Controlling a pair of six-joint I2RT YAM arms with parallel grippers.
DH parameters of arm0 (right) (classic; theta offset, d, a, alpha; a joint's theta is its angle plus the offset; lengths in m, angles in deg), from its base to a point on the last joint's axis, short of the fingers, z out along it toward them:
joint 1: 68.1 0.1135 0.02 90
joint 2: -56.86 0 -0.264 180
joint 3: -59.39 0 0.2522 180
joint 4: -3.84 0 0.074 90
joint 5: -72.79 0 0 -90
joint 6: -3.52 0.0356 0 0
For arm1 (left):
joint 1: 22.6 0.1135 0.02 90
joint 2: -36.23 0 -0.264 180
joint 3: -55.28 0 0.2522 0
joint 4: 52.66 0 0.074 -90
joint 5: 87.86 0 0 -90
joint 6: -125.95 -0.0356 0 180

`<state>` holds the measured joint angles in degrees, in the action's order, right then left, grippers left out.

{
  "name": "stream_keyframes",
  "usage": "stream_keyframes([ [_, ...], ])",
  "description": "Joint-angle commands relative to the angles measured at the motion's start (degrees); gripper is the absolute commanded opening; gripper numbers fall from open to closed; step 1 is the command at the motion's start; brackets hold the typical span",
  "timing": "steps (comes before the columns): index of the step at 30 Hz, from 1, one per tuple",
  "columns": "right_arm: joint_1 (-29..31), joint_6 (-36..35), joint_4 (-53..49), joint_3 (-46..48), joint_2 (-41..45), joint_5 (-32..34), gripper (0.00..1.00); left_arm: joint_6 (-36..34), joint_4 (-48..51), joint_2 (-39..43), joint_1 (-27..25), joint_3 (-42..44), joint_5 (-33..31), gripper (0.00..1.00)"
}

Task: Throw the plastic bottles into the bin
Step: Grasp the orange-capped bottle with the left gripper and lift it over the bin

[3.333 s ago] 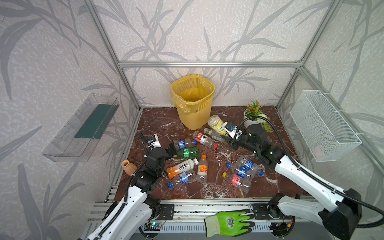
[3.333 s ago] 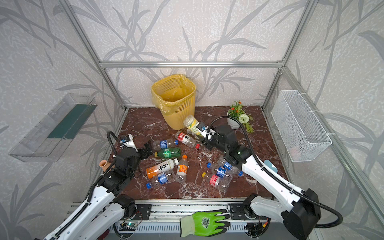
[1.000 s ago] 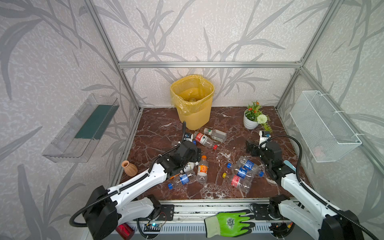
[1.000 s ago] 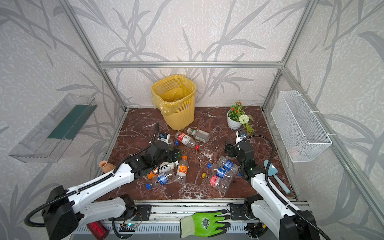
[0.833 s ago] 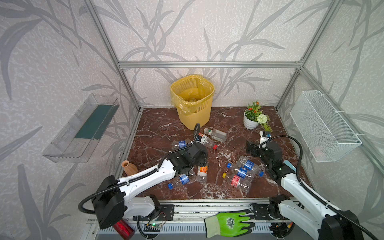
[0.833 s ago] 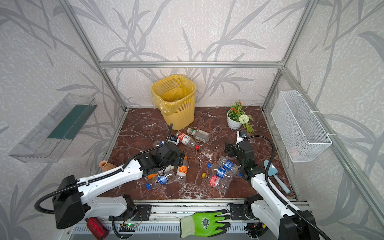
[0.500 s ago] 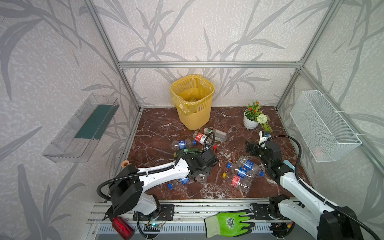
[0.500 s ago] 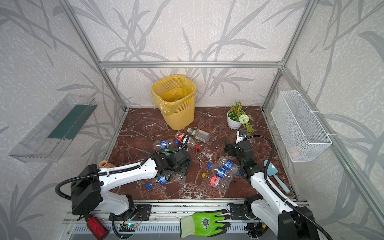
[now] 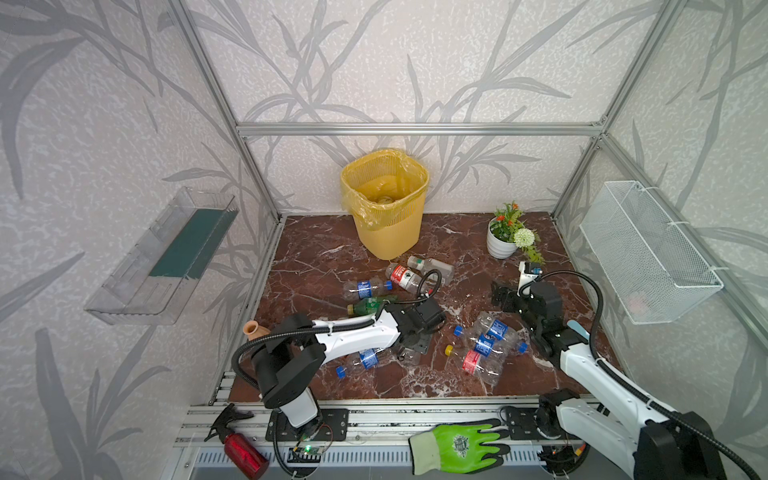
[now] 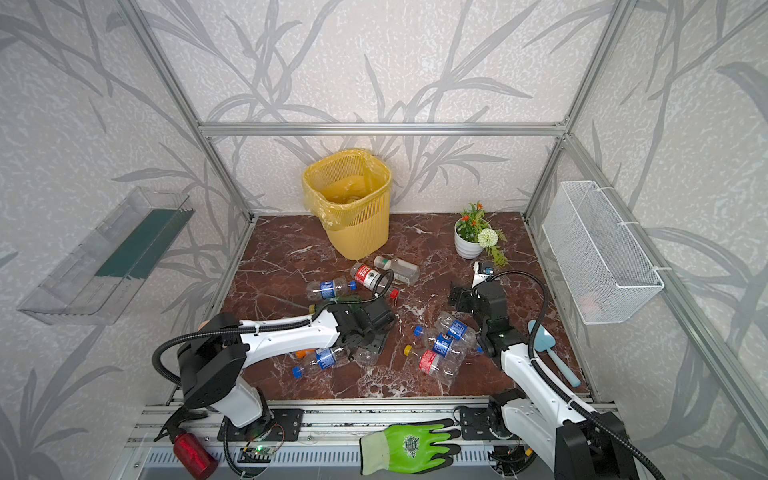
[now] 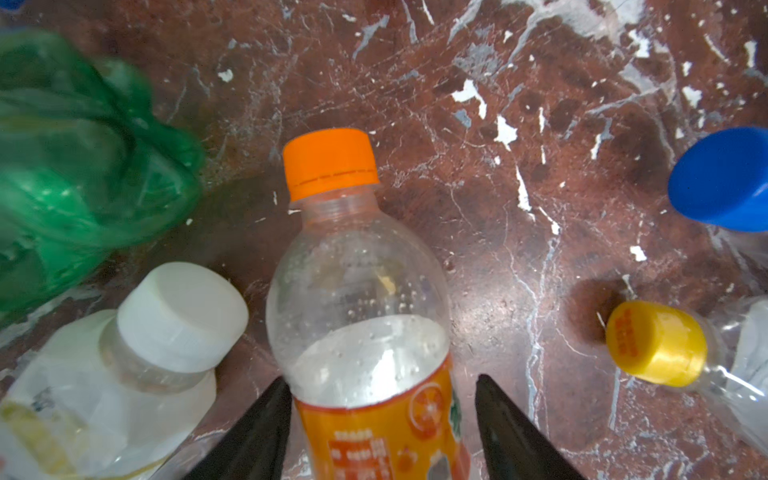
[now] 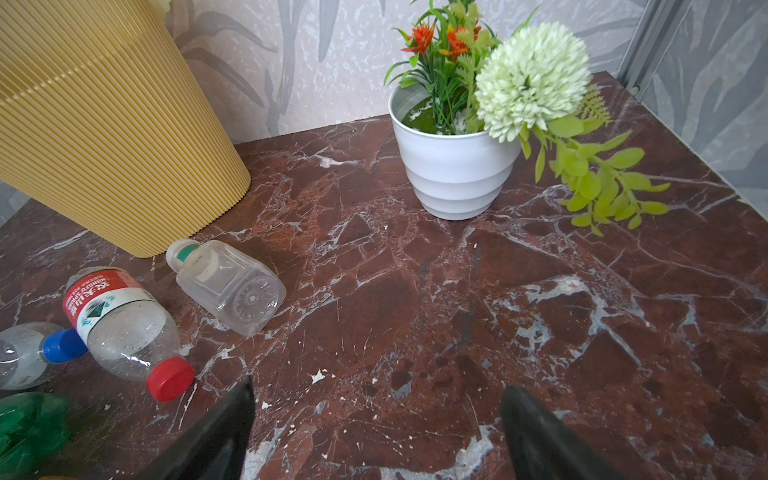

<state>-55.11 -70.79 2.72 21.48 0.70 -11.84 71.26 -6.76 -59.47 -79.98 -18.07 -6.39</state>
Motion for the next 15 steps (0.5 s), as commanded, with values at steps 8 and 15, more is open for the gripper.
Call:
stream_keyframes([
  [8, -1.2, 0.2, 1.0, 0.8, 2.3, -0.8, 0.92, -2.1, -1.5, -5.4, -0.1, -3.5, 1.2, 0.71],
  [15, -1.8, 0.5, 1.0, 1.1, 2.5, -1.3, 0.93, -2.4, -2.5, -5.5, -0.1, -3.2, 1.7, 0.58],
])
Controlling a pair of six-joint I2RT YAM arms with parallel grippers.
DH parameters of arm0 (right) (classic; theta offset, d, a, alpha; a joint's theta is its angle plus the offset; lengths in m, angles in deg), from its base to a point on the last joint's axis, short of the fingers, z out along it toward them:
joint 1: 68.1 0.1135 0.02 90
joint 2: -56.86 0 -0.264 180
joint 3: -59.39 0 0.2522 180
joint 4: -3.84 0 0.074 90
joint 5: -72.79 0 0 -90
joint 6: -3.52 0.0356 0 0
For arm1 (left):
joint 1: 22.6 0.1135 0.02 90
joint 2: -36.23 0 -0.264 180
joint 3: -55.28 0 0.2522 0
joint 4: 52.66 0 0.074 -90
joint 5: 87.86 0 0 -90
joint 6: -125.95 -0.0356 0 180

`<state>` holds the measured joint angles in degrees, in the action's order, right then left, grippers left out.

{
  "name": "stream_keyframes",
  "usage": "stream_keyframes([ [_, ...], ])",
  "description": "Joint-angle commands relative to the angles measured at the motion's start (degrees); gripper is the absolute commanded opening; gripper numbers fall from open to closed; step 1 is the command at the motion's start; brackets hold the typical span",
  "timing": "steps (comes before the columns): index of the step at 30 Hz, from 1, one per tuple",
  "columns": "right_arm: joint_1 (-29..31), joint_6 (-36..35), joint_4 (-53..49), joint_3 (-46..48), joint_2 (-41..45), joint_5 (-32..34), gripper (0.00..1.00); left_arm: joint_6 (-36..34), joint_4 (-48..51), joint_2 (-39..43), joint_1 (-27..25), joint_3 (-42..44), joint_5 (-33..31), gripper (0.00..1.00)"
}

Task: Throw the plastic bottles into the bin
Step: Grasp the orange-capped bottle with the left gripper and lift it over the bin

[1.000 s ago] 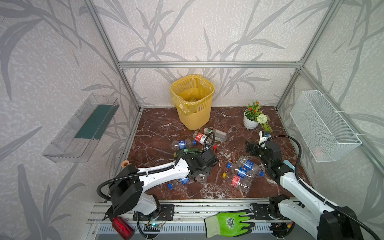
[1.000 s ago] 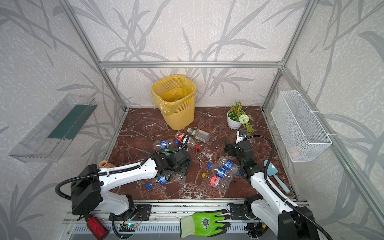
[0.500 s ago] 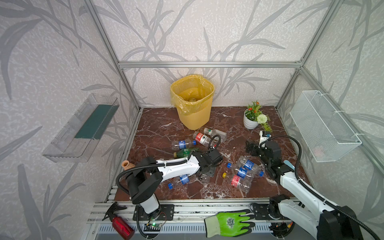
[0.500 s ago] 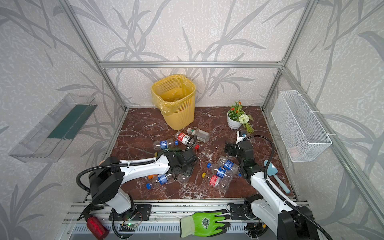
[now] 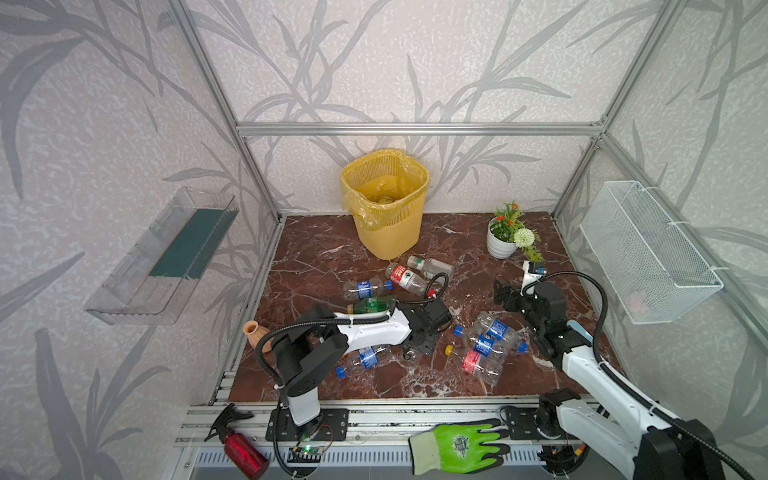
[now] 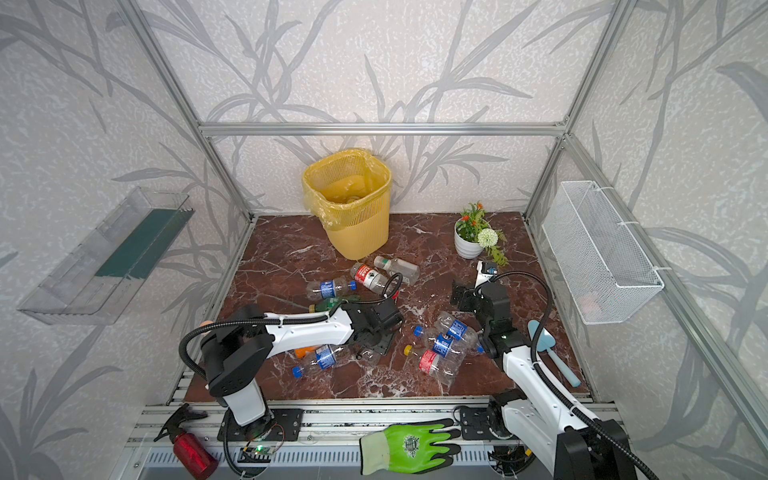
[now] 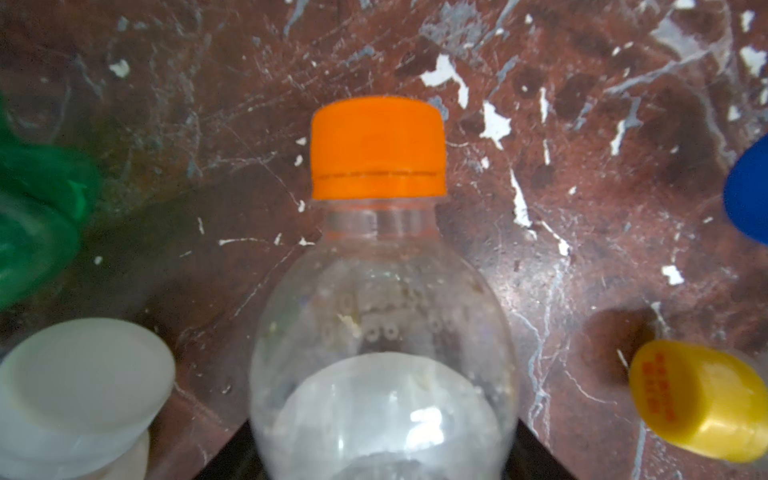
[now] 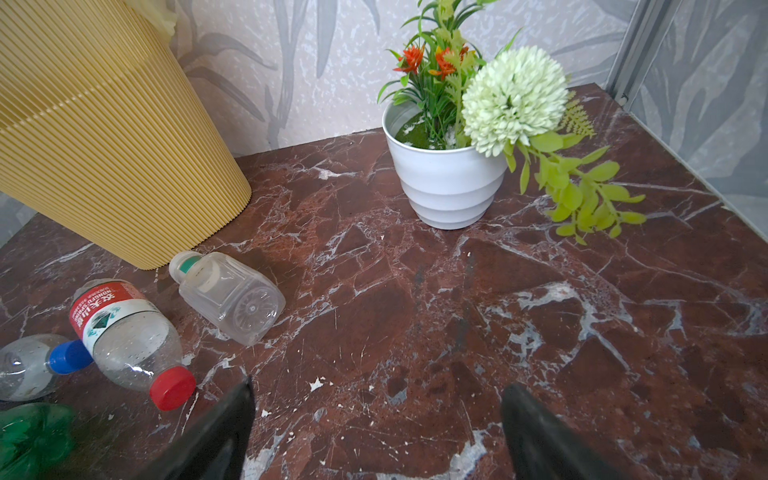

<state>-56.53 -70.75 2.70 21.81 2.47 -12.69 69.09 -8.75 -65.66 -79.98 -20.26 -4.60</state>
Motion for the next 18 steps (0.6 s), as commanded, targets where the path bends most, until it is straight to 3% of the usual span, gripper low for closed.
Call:
stream_keyframes([
  [1, -0.4, 0.4, 1.0, 0.7, 0.9, -0.5, 0.93, -0.3, -0.9, 1.5, -0.1, -0.6, -0.3, 0.55],
  [8, -0.5, 0.4, 1.4, 0.8, 0.9, -0.7, 0.93, -1.5, -7.8, 15.6, 0.0, 3.9, -4.3, 0.49],
  [11, -0.5, 0.4, 2.0, 0.9, 1.0, -0.7, 0.93, -4.8, -10.6, 25.4, 0.0, 4.1, -13.8, 0.46],
  [14, -0.6, 0.6, 3.4, 1.7, 1.6, -1.3, 0.93, -15.0, -18.3, 36.3, 0.0, 4.4, -23.2, 0.47],
  [18, -0.7, 0.8, 5.7, 2.8, 2.8, -2.6, 0.93, -34.1, -34.8, 45.5, 1.5, 3.6, -27.5, 0.47],
])
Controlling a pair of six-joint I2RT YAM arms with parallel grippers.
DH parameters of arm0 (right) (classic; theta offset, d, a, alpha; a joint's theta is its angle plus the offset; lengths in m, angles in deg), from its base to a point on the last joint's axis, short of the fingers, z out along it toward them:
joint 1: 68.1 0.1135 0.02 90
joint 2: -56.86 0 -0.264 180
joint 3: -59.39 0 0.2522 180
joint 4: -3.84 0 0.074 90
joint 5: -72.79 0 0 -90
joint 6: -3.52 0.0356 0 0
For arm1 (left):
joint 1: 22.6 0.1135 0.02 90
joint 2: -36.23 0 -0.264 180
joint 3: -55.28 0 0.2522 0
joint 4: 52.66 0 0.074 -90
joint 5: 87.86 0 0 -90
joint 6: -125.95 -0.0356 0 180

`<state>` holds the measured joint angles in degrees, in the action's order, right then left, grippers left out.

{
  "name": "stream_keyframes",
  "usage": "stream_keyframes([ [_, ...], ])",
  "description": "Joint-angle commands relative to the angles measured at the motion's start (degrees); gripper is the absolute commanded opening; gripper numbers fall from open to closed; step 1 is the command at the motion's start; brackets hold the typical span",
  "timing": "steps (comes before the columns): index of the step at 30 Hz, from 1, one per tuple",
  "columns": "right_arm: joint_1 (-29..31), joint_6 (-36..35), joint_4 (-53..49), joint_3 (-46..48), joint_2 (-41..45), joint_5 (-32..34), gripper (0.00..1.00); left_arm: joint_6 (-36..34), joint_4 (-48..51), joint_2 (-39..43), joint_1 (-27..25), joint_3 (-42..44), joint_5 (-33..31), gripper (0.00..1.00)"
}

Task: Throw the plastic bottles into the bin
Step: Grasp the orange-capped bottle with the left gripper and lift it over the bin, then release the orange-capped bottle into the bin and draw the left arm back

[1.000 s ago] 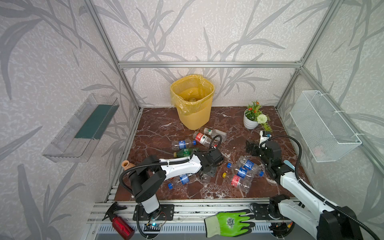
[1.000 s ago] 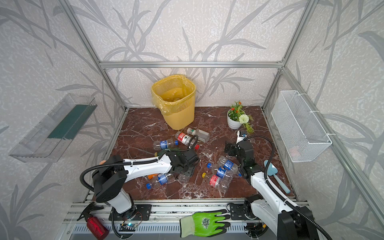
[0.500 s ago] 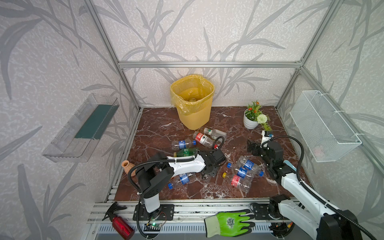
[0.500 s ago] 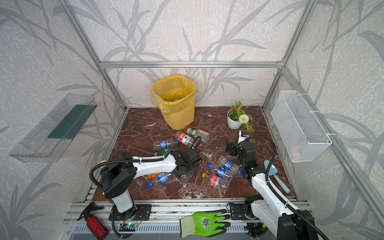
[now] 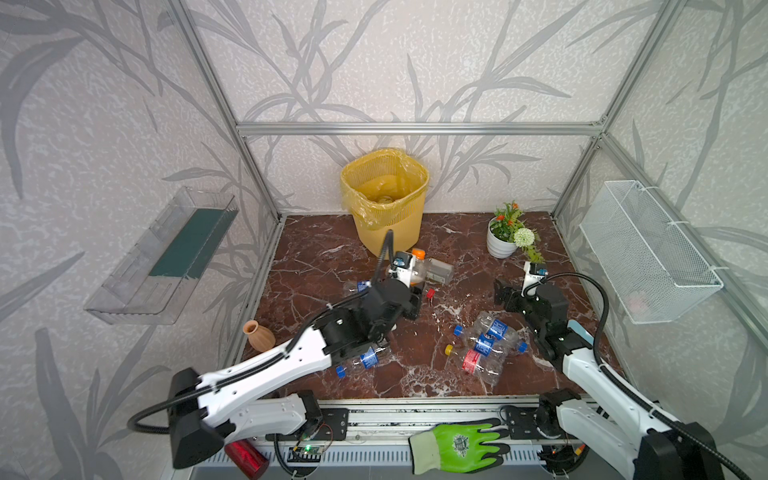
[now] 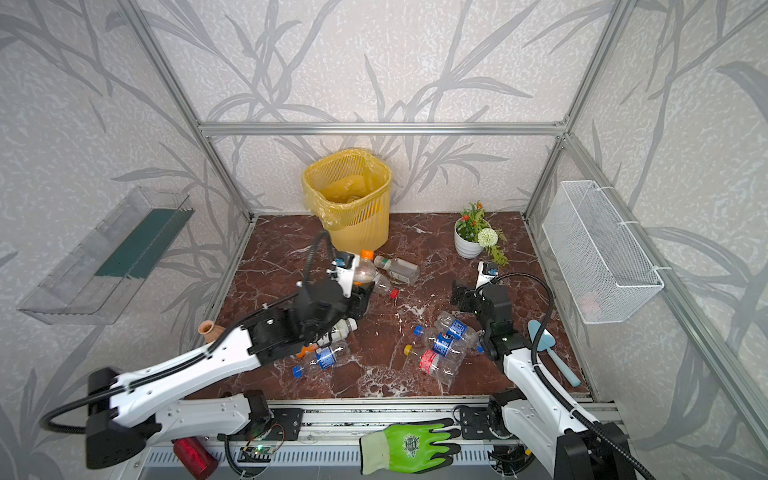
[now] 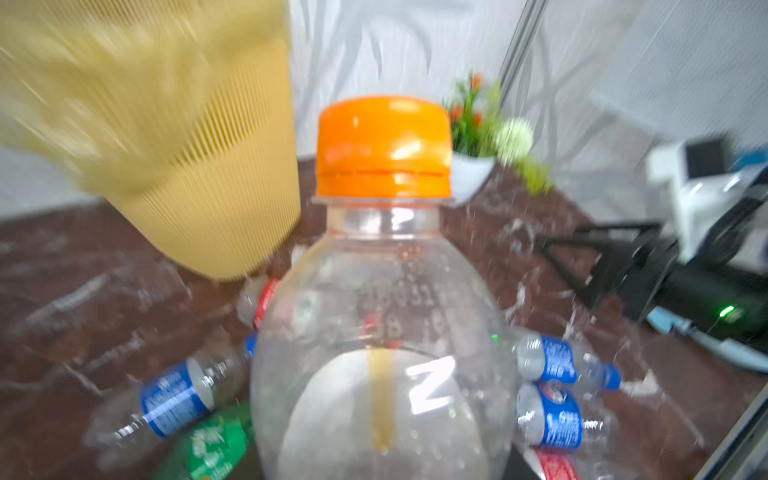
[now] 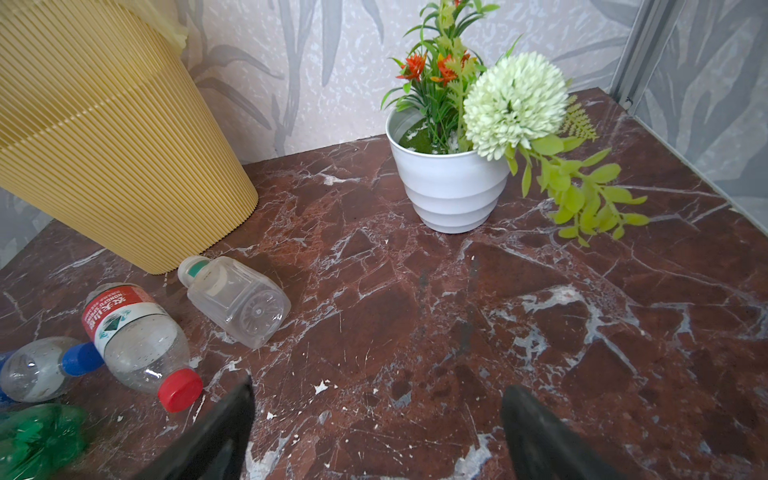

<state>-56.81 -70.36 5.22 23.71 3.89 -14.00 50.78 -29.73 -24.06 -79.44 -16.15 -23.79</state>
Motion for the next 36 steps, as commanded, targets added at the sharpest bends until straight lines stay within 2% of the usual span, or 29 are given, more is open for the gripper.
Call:
stream_keyframes([
  [1, -0.3, 0.5, 3.6, 1.2, 1.6, -1.6, 0.93, -18.9, -17.1, 5.0, 1.8, -0.9, -7.5, 0.47],
  [3, -0.3, 0.5, 4.3, 1.7, 2.1, -2.4, 0.93, -22.1, -21.6, 5.5, 5.6, -2.6, -2.8, 0.47],
  [7, -0.3, -0.7, 4.0, 1.7, 3.3, -3.1, 0.93, -20.3, -22.0, 1.2, 14.7, -9.4, 8.0, 0.47],
  [10, -0.3, -0.9, 3.7, 1.3, 4.1, -3.2, 0.93, -17.5, -21.3, -7.0, 21.8, -17.1, 13.4, 0.5],
  [13, -0.3, -0.7, 3.4, 0.8, 4.3, -3.8, 0.93, -12.7, -16.6, -19.0, 28.2, -28.6, 20.0, 0.53],
  [14, -0.3, -0.4, 3.3, 0.7, 4.2, -4.1, 0.92, -11.1, -13.4, -24.1, 30.2, -33.7, 21.2, 0.57],
  [16, -0.3, 0.1, 3.3, 0.6, 4.3, -4.8, 0.92, -7.8, -5.5, -33.6, 33.0, -45.7, 22.9, 0.73],
  [17, -0.3, 0.3, 3.2, 0.6, 4.3, -5.0, 0.92, -6.6, -0.2, -38.8, 34.2, -52.8, 24.3, 0.74],
  [20, -0.3, 0.5, 2.1, 0.5, 5.2, -4.8, 0.92, -6.3, 17.1, -49.8, 35.3, -72.9, 22.8, 0.81],
  [21, -0.3, 0.5, 1.6, 0.5, 5.6, -4.6, 0.92, -6.7, 20.1, -51.9, 35.4, -78.0, 22.4, 0.82],
  [23, -0.3, 0.3, 0.9, 0.8, 6.7, -4.5, 0.92, -7.0, 21.9, -52.9, 35.2, -81.7, 23.3, 0.86],
  [25, -0.3, 0.0, 0.2, 0.8, 7.4, -4.6, 0.92, -7.4, 19.6, -50.8, 35.1, -79.6, 26.2, 0.89],
  [27, -0.3, -0.5, -0.7, 0.6, 7.4, -4.6, 0.92, -7.8, 15.4, -46.7, 34.6, -73.4, 27.2, 0.9],
  [31, -0.3, -0.8, -1.2, 0.5, 7.0, -4.8, 0.92, -8.8, 5.2, -36.6, 33.1, -56.2, 26.8, 0.93],
  [36, -0.3, -1.0, -0.8, -0.1, 6.4, -6.1, 0.92, -6.2, -4.1, -23.0, 32.6, -35.0, 24.9, 0.93],
])
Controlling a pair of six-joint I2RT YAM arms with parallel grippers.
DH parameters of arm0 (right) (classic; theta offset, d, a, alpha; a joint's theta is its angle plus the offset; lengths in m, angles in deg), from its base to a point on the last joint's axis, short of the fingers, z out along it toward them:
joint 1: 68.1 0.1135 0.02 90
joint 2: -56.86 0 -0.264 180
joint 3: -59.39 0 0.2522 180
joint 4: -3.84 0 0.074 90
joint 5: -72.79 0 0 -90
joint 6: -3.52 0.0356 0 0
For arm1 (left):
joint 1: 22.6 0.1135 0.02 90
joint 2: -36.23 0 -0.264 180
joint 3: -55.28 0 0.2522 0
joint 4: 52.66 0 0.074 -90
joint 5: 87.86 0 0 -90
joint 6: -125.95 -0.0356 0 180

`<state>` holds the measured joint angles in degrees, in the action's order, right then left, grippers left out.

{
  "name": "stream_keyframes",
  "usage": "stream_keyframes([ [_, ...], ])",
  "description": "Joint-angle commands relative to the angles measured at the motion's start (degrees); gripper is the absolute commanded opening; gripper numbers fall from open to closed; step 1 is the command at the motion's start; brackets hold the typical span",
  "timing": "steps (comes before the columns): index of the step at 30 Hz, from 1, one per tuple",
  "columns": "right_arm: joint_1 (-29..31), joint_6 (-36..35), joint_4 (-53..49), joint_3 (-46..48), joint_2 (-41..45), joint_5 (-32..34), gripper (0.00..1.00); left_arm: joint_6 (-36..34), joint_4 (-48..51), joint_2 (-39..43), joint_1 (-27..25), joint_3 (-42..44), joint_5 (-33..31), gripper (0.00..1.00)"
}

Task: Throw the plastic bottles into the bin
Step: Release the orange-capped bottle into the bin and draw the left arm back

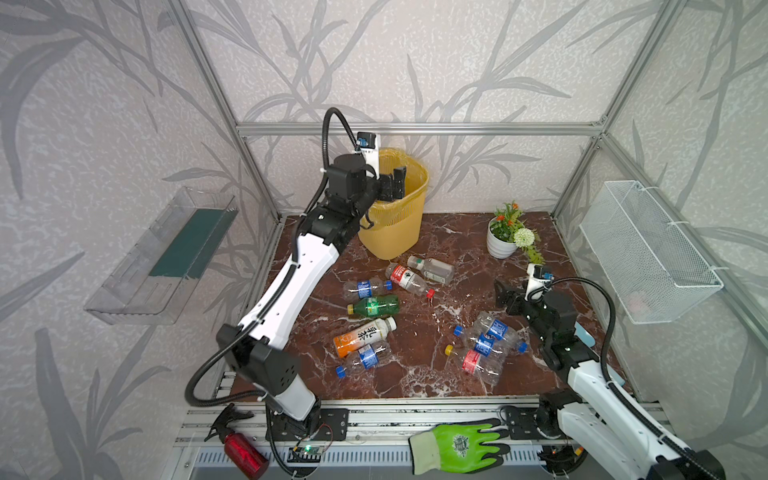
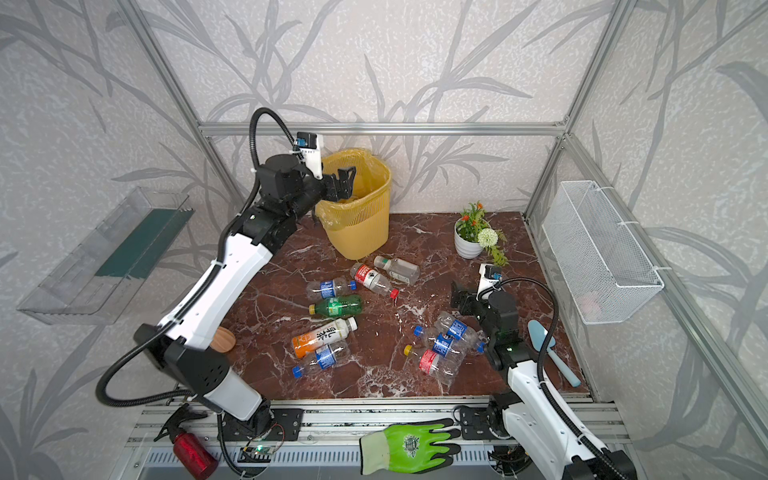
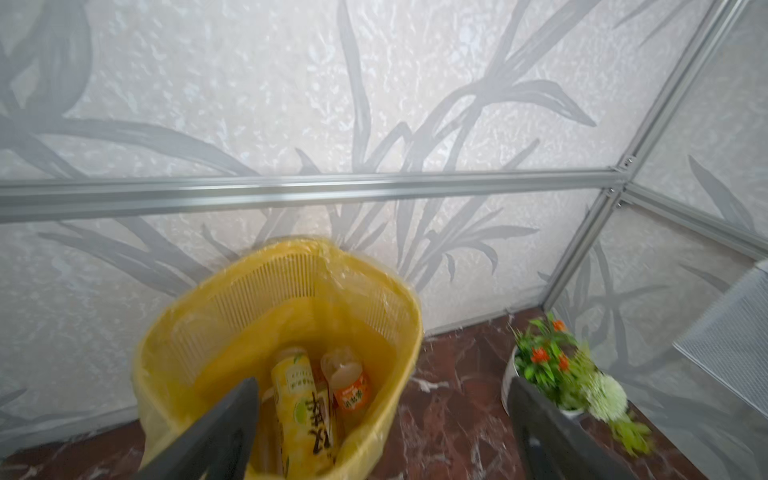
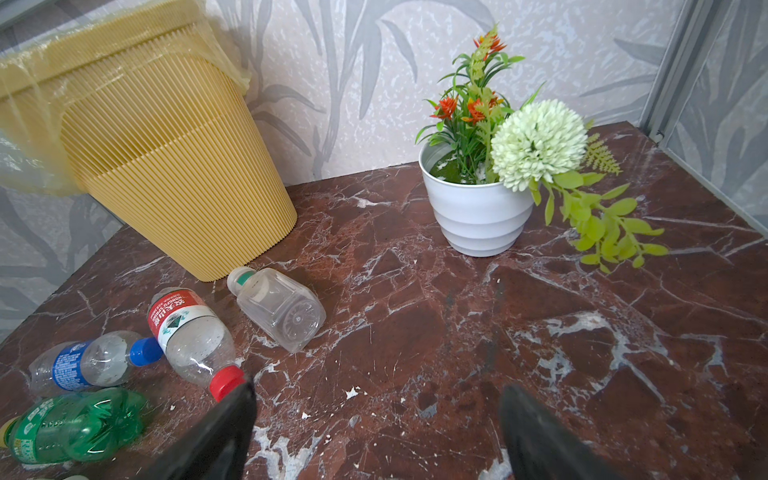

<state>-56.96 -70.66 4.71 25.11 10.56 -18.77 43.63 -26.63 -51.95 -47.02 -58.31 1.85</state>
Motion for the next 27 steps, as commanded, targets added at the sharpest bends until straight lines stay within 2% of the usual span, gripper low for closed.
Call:
stream_keyframes([
  [1, -0.1, -0.8, -0.1, -1.7, -0.7, -2.1, 0.92, 1.7, -8.1, 7.4, 0.0, 11.8, -1.4, 0.94],
  [7, 0.0, -0.6, 1.8, -2.7, -4.5, -7.0, 0.9, 6.5, -6.2, 20.6, -1.1, 35.4, -8.9, 0.93],
  [15, 3.7, -2.4, 4.3, -5.5, -10.1, -11.5, 0.89, 16.2, 2.5, 33.5, -1.9, 56.6, -13.7, 0.94],
  [18, 5.8, -3.5, 4.5, -6.8, -12.4, -10.7, 0.89, 19.4, 7.9, 37.3, -2.0, 60.0, -14.8, 0.94],
  [21, 6.0, -1.5, 7.5, -6.7, -14.9, -9.8, 0.89, 19.3, 12.3, 38.3, -3.2, 61.2, -14.0, 0.92],
  [27, 7.2, -1.7, 7.0, -10.0, -19.7, -11.0, 0.88, 19.2, 20.3, 34.0, -10.0, 59.2, -19.5, 0.91],
])
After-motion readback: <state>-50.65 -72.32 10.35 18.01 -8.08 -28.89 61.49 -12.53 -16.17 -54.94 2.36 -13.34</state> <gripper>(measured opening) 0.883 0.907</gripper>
